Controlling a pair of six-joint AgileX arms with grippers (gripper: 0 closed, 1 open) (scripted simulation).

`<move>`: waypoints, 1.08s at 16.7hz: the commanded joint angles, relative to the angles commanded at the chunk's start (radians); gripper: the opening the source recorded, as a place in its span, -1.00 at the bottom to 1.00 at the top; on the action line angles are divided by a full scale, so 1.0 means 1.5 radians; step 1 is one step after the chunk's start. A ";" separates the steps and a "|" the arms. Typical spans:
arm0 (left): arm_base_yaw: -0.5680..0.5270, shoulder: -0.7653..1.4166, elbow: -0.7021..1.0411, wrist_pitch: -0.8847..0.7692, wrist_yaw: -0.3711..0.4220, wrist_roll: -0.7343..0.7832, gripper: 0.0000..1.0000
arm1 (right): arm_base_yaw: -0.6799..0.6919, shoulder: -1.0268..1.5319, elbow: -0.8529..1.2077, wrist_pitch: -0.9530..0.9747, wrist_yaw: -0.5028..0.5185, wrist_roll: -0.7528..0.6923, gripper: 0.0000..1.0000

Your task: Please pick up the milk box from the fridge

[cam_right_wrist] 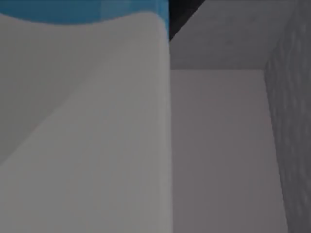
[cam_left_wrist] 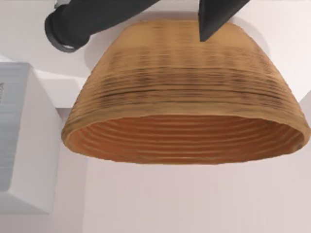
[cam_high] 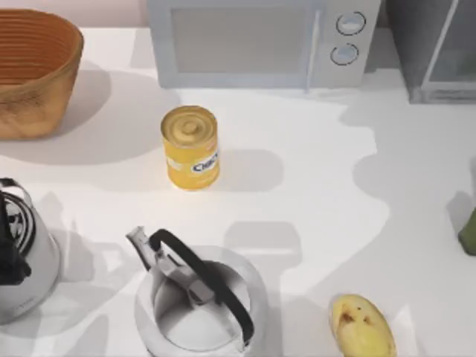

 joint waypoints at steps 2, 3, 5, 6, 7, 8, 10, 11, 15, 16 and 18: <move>0.000 0.000 0.000 0.000 0.000 0.000 1.00 | 0.000 -0.023 0.007 -0.027 -0.001 0.000 -1.00; 0.000 0.000 0.000 0.000 0.000 0.000 1.00 | 0.000 -0.033 0.011 -0.035 -0.001 0.000 -1.00; 0.000 0.000 0.000 0.000 0.000 0.000 1.00 | 0.000 -0.036 0.013 -0.038 -0.001 0.000 -1.00; 0.000 0.000 0.000 0.000 0.000 0.000 1.00 | 0.000 -0.036 0.013 -0.038 -0.001 0.000 -1.00; 0.000 0.000 0.000 0.000 0.000 0.000 1.00 | 0.000 -0.033 0.011 -0.037 -0.001 0.001 -1.00; 0.000 0.000 0.000 0.000 0.000 0.000 1.00 | 0.000 -0.035 0.009 -0.036 -0.001 0.001 -1.00; 0.000 0.000 0.000 0.000 0.000 0.000 1.00 | -0.003 -0.053 -0.016 -0.026 -0.005 -0.001 -1.00; 0.000 0.000 0.000 0.000 0.000 0.000 1.00 | -0.006 -0.069 -0.038 -0.018 -0.007 -0.001 -1.00; 0.000 0.000 0.000 0.000 0.000 0.000 1.00 | -0.021 -0.149 -0.183 0.029 -0.022 0.000 -1.00; 0.000 0.000 0.000 0.000 0.000 0.000 1.00 | -0.025 -0.170 -0.219 0.041 -0.026 0.000 -1.00; 0.000 0.000 0.000 0.000 0.000 0.000 1.00 | -0.030 -0.206 -0.269 0.063 -0.033 0.002 -1.00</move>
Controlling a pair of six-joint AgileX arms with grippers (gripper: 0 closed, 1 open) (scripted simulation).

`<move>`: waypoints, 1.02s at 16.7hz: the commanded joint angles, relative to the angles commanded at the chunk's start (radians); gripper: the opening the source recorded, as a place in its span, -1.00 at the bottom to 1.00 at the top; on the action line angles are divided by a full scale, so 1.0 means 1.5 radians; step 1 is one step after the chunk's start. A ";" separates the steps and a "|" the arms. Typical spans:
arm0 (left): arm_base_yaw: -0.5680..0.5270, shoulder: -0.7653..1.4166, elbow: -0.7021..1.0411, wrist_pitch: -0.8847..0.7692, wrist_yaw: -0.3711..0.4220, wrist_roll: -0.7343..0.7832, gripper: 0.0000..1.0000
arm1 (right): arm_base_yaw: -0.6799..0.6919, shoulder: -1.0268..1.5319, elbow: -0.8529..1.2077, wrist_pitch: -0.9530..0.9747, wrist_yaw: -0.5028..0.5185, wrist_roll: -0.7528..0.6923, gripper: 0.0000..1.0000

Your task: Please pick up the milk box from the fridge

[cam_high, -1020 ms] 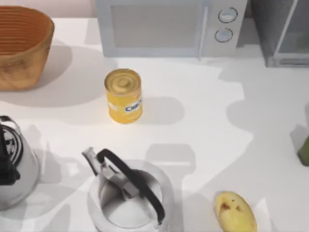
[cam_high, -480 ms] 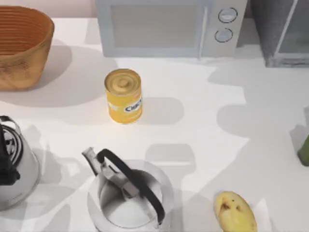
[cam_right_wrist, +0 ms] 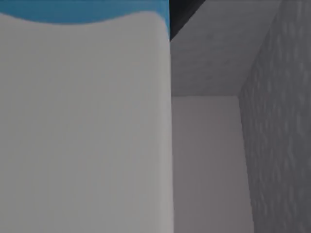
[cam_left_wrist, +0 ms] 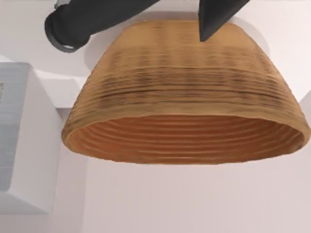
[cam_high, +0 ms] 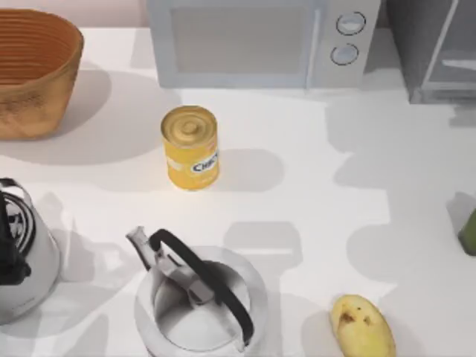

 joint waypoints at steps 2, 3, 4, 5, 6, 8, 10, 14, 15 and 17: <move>0.000 0.000 0.000 0.000 0.000 0.000 1.00 | -0.003 -0.018 -0.022 0.012 -0.004 0.001 -1.00; 0.000 0.000 0.000 0.000 0.000 0.000 1.00 | -0.003 -0.019 -0.023 0.013 -0.004 0.001 -1.00; 0.000 0.000 0.000 0.000 0.000 0.000 1.00 | -0.003 -0.019 -0.023 0.013 -0.004 0.001 -1.00; 0.000 0.000 0.000 0.000 0.000 0.000 1.00 | -0.003 -0.019 -0.023 0.013 -0.004 0.001 -1.00; 0.000 0.000 0.000 0.000 0.000 0.000 1.00 | 0.001 -0.015 -0.021 0.011 -0.004 0.002 -1.00; 0.000 0.000 0.000 0.000 0.000 0.000 1.00 | 0.002 -0.021 -0.024 0.007 -0.003 0.001 -1.00; 0.000 0.000 0.000 0.000 0.000 0.000 1.00 | 0.008 -0.051 -0.038 -0.013 0.000 0.000 -1.00; 0.000 0.000 0.000 0.000 0.000 0.000 1.00 | 0.030 -0.191 -0.096 -0.096 0.016 -0.005 -1.00; 0.000 0.000 0.000 0.000 0.000 0.000 1.00 | 0.036 -0.242 -0.117 -0.125 0.022 -0.006 -1.00; 0.000 0.000 0.000 0.000 0.000 0.000 1.00 | 0.051 -0.363 -0.165 -0.190 0.035 -0.007 -1.00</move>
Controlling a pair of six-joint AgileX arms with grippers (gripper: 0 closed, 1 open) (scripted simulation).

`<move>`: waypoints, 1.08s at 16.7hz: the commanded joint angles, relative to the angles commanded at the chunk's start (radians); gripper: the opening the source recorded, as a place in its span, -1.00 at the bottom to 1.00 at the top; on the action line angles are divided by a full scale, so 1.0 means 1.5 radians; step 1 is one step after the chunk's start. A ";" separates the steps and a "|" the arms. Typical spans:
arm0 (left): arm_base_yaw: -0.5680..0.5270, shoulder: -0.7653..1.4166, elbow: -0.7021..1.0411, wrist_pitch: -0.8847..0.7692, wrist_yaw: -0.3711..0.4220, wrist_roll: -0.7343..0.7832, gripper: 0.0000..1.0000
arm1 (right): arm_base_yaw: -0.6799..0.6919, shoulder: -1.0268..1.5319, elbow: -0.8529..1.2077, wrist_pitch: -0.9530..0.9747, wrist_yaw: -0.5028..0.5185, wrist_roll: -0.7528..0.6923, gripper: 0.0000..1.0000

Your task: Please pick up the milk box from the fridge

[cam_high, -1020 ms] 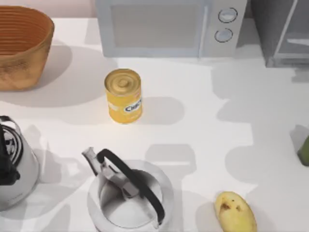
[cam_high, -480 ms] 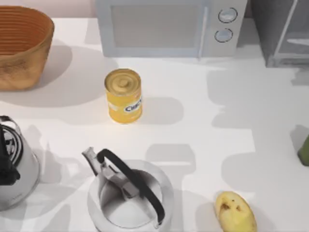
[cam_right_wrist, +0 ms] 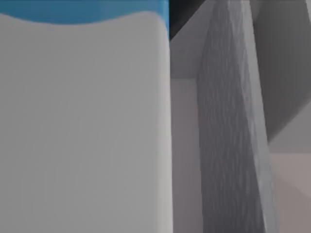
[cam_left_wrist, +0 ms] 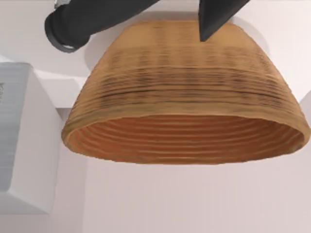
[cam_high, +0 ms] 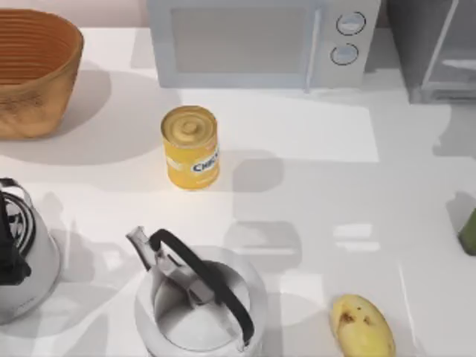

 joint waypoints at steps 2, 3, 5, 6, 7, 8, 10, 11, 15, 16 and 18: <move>0.000 0.000 0.000 0.000 0.000 0.000 1.00 | 0.016 -0.141 -0.055 -0.075 0.014 -0.001 -1.00; 0.000 0.000 0.000 0.000 0.000 0.000 1.00 | 0.024 -0.217 -0.084 -0.114 0.022 -0.001 -1.00; 0.000 0.000 0.000 0.000 0.000 0.000 1.00 | 0.041 -0.371 -0.145 -0.196 0.037 -0.001 -1.00; 0.000 0.000 0.000 0.000 0.000 0.000 1.00 | 0.049 -0.447 -0.175 -0.237 0.045 -0.001 -1.00; 0.000 0.000 0.000 0.000 0.000 0.000 1.00 | 0.057 -0.520 -0.204 -0.277 0.053 -0.001 -1.00; 0.000 0.000 0.000 0.000 0.000 0.000 1.00 | 0.066 -0.587 -0.232 -0.315 0.061 -0.001 -1.00; 0.000 0.000 0.000 0.000 0.000 0.000 1.00 | 0.081 -0.703 -0.283 -0.386 0.076 -0.001 -1.00; 0.000 0.000 0.000 0.000 0.000 0.000 1.00 | 0.088 -0.750 -0.305 -0.417 0.083 -0.002 -1.00; 0.000 0.000 0.000 0.000 0.000 0.000 1.00 | 0.108 -0.870 -0.363 -0.501 0.101 -0.003 -1.00; 0.000 0.000 0.000 0.000 0.000 0.000 1.00 | 0.111 -0.882 -0.370 -0.510 0.103 -0.004 -1.00; 0.000 0.000 0.000 0.000 0.000 0.000 1.00 | 0.112 -0.887 -0.373 -0.514 0.104 -0.004 -1.00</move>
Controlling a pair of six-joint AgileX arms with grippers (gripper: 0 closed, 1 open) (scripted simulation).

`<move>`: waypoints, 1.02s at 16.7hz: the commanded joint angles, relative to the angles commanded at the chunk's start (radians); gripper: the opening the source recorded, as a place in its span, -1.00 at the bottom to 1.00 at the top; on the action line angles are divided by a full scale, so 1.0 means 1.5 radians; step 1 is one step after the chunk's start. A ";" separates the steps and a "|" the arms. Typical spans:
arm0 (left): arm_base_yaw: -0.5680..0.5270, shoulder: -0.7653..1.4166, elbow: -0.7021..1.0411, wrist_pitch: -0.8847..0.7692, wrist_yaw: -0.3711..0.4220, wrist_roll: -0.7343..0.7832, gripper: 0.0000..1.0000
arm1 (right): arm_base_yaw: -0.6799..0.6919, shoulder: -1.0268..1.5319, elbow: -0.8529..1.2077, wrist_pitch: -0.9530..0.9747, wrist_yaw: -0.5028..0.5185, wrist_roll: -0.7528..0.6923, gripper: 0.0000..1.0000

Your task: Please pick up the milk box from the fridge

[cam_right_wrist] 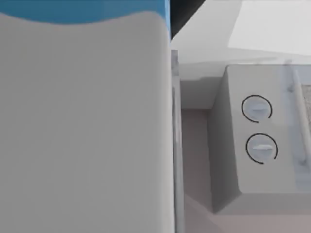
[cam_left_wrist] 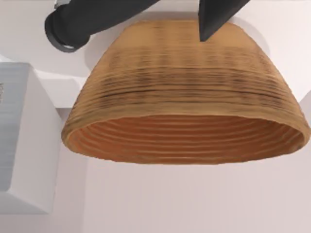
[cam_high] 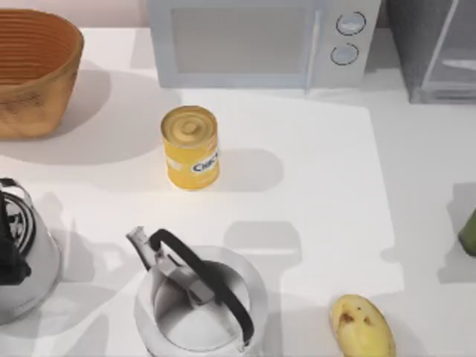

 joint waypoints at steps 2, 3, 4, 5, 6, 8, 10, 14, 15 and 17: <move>0.000 0.000 0.000 0.000 0.000 0.000 1.00 | 0.000 0.000 0.000 0.000 0.000 0.000 -1.00; 0.000 0.000 0.000 0.000 0.000 0.000 1.00 | -0.002 0.003 0.001 0.001 -0.001 0.001 -1.00; 0.000 0.000 0.000 0.000 0.000 0.000 1.00 | -0.002 0.003 0.001 0.001 -0.001 0.001 -1.00; 0.000 0.000 0.000 0.000 0.000 0.000 1.00 | 0.002 0.009 0.005 0.008 -0.004 0.000 -1.00; 0.000 0.000 0.000 0.000 0.000 0.000 1.00 | 0.009 0.023 0.012 0.022 -0.010 -0.002 -1.00; 0.000 0.000 0.000 0.000 0.000 0.000 1.00 | 0.032 0.070 0.034 0.070 -0.030 -0.008 -1.00; 0.000 0.000 0.000 0.000 0.000 0.000 1.00 | 0.060 0.142 0.063 0.145 -0.059 -0.014 -1.00; 0.000 0.000 0.000 0.000 0.000 0.000 1.00 | 0.119 0.349 0.122 0.346 -0.130 -0.021 -1.00; 0.000 0.000 0.000 0.000 0.000 0.000 1.00 | 0.132 0.412 0.134 0.402 -0.148 -0.021 -1.00; 0.000 0.000 0.000 0.000 0.000 0.000 1.00 | 0.154 0.549 0.154 0.514 -0.184 -0.017 -1.00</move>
